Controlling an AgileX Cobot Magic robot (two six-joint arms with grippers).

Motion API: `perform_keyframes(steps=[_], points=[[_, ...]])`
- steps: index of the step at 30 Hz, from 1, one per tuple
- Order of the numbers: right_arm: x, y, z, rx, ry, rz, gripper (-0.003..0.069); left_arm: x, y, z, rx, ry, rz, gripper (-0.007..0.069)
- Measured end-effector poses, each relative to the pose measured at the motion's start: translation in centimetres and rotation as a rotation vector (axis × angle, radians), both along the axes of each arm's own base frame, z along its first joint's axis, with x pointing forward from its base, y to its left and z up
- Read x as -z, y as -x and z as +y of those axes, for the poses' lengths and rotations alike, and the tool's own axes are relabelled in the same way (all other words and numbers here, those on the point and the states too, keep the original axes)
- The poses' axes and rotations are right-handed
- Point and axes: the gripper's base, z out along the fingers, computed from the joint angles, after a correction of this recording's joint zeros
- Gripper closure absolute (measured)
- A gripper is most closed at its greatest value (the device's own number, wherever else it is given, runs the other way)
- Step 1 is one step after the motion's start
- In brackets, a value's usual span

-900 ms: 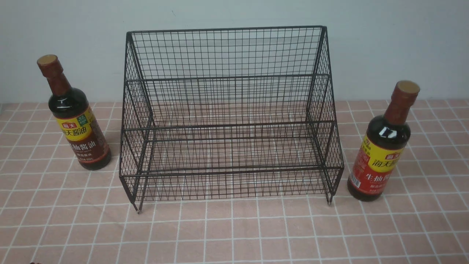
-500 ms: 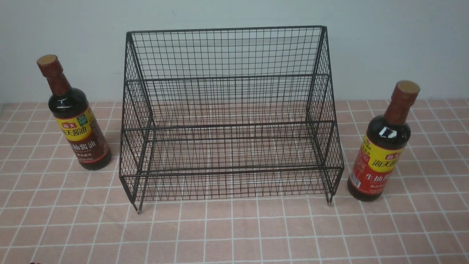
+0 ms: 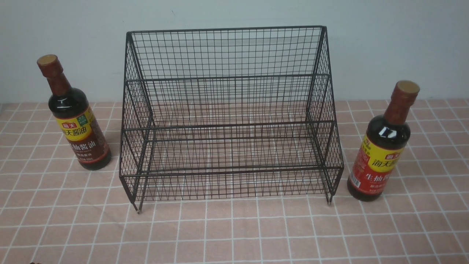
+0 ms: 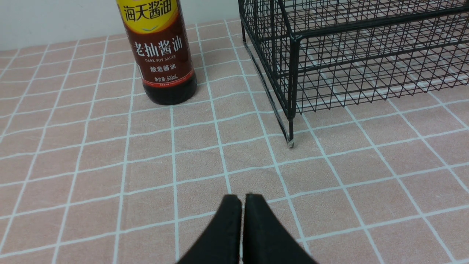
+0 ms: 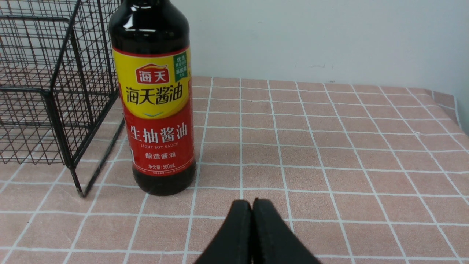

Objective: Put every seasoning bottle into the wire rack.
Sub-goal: Use the right arm to grab the condiment bottle closest to it

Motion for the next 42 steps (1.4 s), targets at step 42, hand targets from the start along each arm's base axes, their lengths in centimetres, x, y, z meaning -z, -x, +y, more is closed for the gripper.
perform_keyframes(steps=[42], points=[[-10.5,0.3,-0.4,-0.067,-0.555,-0.78,0.0671,0.0,0.0,0.0,0.0,0.001,0.0,0.0631]])
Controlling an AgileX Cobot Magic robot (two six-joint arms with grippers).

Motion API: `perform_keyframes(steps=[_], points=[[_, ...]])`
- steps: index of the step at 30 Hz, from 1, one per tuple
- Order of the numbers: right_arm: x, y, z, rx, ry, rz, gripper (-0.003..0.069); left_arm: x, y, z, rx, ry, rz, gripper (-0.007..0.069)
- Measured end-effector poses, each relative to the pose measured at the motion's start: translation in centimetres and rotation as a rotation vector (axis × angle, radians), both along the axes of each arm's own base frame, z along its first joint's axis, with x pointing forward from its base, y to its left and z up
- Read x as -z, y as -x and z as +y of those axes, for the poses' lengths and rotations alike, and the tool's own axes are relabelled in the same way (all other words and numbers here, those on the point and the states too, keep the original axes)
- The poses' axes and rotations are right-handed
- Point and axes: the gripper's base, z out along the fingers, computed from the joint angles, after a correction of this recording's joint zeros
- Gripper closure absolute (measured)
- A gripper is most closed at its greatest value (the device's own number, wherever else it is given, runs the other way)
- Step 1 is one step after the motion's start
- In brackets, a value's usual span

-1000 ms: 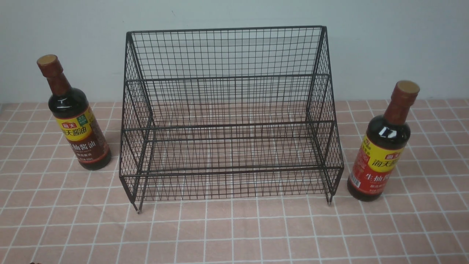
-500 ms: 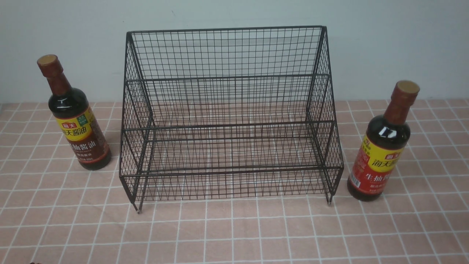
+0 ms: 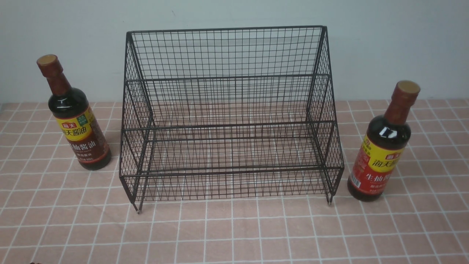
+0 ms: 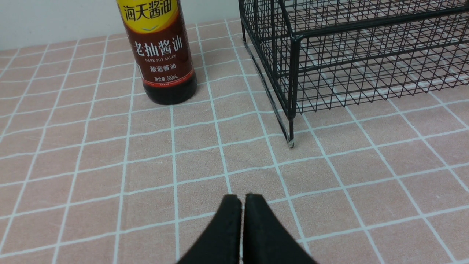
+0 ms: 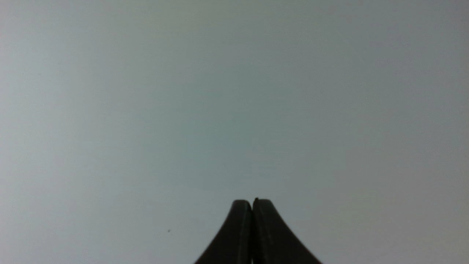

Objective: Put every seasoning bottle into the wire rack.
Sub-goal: Use the right arm to grab the condiment bottle closest to it

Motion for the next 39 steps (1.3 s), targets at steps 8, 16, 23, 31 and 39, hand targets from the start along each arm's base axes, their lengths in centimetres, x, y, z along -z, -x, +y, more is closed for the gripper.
perform_keyframes(steps=[8,16,23,31,39], points=[[-4.8,-7.6,1.8,-0.111,0.238,0.207,0.0573,0.0,0.0,0.0,0.0,0.0,0.0,0.0631],[-3.1,-15.3,2.2,-0.173,0.3,0.439,0.0337,0.0,0.0,0.0,0.0,0.0,0.0,0.0631],[-1.8,-19.2,2.3,-0.201,0.33,0.528,0.0168,0.0,0.0,0.0,0.0,0.0,0.0,0.0631],[-0.7,-22.4,4.5,-0.262,0.508,0.551,0.0124,0.0,0.0,0.0,0.0,0.0,0.0,0.0631],[3.0,-24.5,4.5,-0.252,0.574,0.67,0.0123,0.0,0.0,0.0,0.0,0.001,0.0,0.0631]])
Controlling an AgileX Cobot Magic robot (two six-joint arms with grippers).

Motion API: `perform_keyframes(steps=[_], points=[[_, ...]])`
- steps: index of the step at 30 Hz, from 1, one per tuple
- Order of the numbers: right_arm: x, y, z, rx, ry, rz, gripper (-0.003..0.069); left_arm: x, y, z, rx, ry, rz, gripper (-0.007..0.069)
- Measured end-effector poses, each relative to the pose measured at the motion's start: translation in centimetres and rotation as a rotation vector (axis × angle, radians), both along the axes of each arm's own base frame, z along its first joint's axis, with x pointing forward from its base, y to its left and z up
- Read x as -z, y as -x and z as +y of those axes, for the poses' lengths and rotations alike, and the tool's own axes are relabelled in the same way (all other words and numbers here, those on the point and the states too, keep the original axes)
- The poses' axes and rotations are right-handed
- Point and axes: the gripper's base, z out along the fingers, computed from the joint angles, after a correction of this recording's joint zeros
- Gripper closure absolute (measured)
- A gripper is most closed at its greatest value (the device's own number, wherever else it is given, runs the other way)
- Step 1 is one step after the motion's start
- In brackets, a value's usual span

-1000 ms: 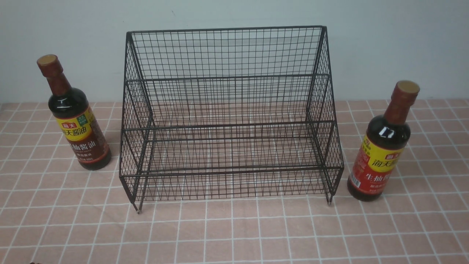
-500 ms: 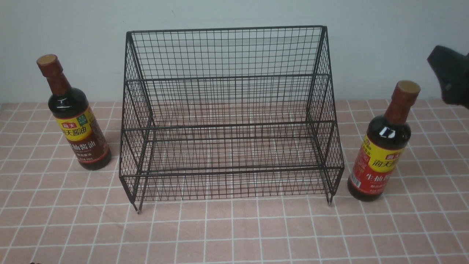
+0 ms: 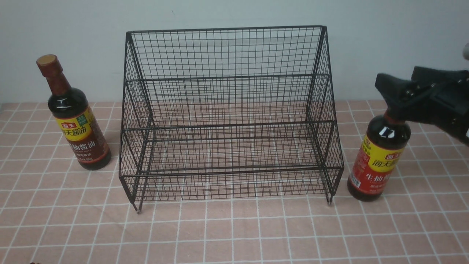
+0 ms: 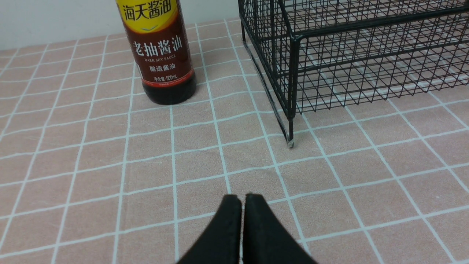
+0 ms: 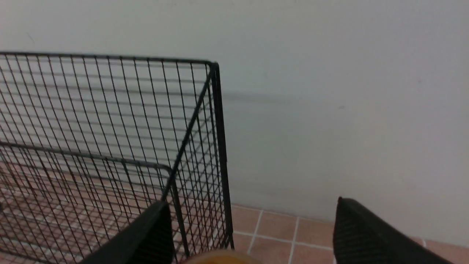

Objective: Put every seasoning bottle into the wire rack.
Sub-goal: Use the right arm to grab the condiment bottle closest to it, then use the right arm to put the condiment bottle back on the shelf

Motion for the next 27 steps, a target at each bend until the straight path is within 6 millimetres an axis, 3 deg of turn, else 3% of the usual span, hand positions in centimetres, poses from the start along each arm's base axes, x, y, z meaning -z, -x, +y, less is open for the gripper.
perform_keyframes(steps=[3,6,7,10,13,16,18,19,20,22,23,25,27], points=[[0.9,-0.4,0.0,0.001,0.006,0.027,0.0127,0.0,0.0,0.0,0.0,0.0,0.0,0.0631],[1.8,-0.8,0.0,0.001,0.009,0.057,0.0181,0.0,0.0,0.0,0.0,0.0,0.0,0.0631],[2.0,-0.9,0.0,0.0,0.01,0.065,0.0258,0.0,0.0,0.0,0.0,0.0,0.0,0.0631],[1.7,-0.8,0.0,0.005,0.019,0.063,0.0395,0.0,0.0,0.0,0.0,0.0,0.0,0.0631],[0.8,-0.2,-0.3,0.024,0.058,0.074,0.0391,0.0,0.0,0.0,0.0,0.0,0.0,0.0631],[-2.5,0.5,-0.6,0.045,0.09,0.005,0.0391,0.0,0.0,0.0,0.0,0.0,0.0,0.0631],[-5.8,1.3,-0.6,0.045,0.095,-0.091,0.0391,0.0,0.0,0.0,0.0,0.0,0.0,0.0631],[-6.1,1.4,-0.5,0.044,0.091,-0.099,0.0391,0.0,0.0,0.0,0.0,0.0,0.0,0.0631],[-8.8,2.3,-0.2,0.029,0.072,-0.183,0.0391,0.0,0.0,0.0,0.0,0.0,0.0,0.0631],[-12.0,3.6,0.7,-0.019,0.042,-0.285,0.0391,0.0,0.0,0.0,0.0,0.0,0.0,0.0631],[-12.1,3.6,0.7,-0.019,0.035,-0.289,0.0391,0.0,0.0,0.0,0.0,0.0,0.0,0.0631],[-14.6,4.7,2.0,-0.095,0.0,-0.373,0.0391,0.0,0.0,0.0,0.0,0.0,0.0,0.0631],[-15.8,4.9,2.9,-0.145,-0.021,-0.409,0.0391,0.0,0.0,0.0,0.0,0.0,0.0,0.0631]])
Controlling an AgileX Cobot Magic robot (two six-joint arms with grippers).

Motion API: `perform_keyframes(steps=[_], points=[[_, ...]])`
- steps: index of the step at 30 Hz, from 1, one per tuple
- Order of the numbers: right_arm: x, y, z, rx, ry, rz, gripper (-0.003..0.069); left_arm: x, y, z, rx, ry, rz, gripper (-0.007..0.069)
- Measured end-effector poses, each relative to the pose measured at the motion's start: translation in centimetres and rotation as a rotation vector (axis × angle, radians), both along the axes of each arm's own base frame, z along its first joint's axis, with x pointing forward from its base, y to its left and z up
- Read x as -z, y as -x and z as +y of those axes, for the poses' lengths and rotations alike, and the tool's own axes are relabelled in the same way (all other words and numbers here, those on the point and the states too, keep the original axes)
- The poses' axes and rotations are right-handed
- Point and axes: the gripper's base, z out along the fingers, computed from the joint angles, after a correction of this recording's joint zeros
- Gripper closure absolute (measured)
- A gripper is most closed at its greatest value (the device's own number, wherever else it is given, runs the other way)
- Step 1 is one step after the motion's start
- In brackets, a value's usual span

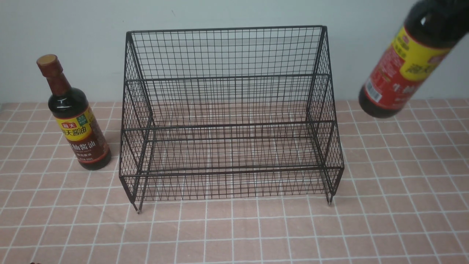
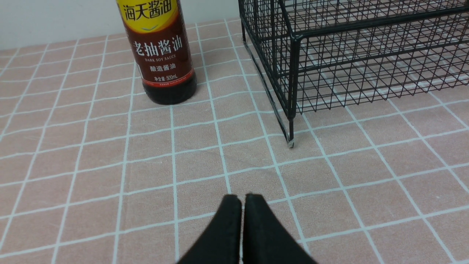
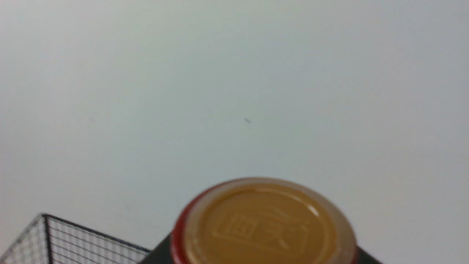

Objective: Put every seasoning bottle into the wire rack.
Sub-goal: Use the right arm to put the condiment bottle back on the shelf

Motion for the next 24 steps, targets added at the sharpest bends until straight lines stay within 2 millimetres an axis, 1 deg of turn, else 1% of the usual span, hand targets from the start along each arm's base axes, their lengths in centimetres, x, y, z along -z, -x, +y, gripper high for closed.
perform_keyframes(steps=[2,4,5,6,7,10,11,13,20,24], points=[[-0.7,-0.1,0.8,-0.034,-0.006,-0.016,0.0391,0.0,0.0,0.0,0.0,0.0,0.0,0.0631],[-1.4,-0.8,1.5,-0.058,-0.006,-0.028,0.0391,0.0,0.0,0.0,0.0,0.0,0.0,0.0631],[-1.4,-1.2,1.9,-0.07,-0.008,-0.026,0.0391,0.0,0.0,0.0,0.0,0.0,0.0,0.0631],[-1.2,-2.0,2.5,-0.084,-0.005,-0.014,0.0391,0.0,0.0,0.0,0.0,0.0,0.0,0.0631],[-1.2,-2.1,2.6,-0.086,-0.005,-0.013,0.0391,0.0,0.0,0.0,0.0,0.0,0.0,0.0631],[0.3,-5.0,4.9,-0.145,-0.001,0.037,0.0391,0.0,0.0,0.0,0.0,0.0,-0.001,0.0631],[0.4,-5.1,5.0,-0.15,-0.002,0.038,0.0391,0.0,0.0,0.0,0.0,0.0,-0.001,0.0631],[1.8,-7.0,6.1,-0.185,0.002,0.062,0.0391,0.0,0.0,0.0,0.0,0.0,-0.001,0.0631],[4.3,-10.7,7.8,-0.248,0.005,0.072,0.0391,0.0,0.0,0.0,0.0,0.0,-0.001,0.0631],[4.9,-11.8,8.1,-0.249,-0.007,0.049,0.0391,0.0,0.0,0.0,0.0,0.0,-0.001,0.0631]])
